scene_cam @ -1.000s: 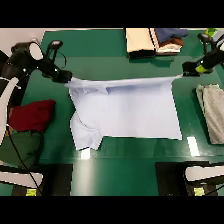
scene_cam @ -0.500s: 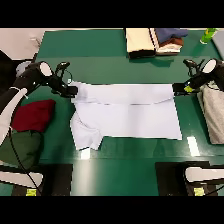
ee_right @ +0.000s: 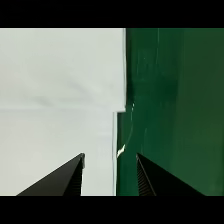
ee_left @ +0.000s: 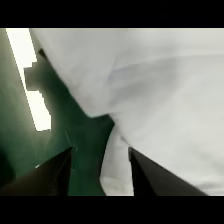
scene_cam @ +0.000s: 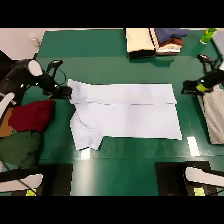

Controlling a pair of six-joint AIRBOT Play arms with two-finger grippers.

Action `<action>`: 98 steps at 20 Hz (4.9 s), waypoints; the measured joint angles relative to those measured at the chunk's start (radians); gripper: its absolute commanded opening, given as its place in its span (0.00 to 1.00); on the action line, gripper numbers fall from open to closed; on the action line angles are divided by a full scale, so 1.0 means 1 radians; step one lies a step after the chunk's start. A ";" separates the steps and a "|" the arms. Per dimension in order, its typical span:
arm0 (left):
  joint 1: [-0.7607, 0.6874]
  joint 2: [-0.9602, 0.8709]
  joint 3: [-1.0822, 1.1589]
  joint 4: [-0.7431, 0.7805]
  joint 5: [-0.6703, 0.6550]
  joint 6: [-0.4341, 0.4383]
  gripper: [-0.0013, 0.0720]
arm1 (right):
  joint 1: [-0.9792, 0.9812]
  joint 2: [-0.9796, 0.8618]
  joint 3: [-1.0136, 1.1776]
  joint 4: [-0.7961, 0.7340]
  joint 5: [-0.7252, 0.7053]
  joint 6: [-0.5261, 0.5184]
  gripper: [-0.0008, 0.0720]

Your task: Fold the shirts.

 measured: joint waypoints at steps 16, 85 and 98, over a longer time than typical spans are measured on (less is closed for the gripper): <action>0.000 0.332 -0.513 -0.062 0.071 -0.115 0.60 | -0.019 0.293 -0.656 0.006 -0.037 0.055 0.63; -0.122 0.057 -0.136 0.190 0.279 -0.146 0.74 | 0.134 -0.262 0.190 -0.068 0.028 0.058 0.34; -0.122 0.047 -0.052 0.081 0.251 -0.157 0.05 | 0.000 -0.267 0.137 0.040 0.034 -0.003 0.83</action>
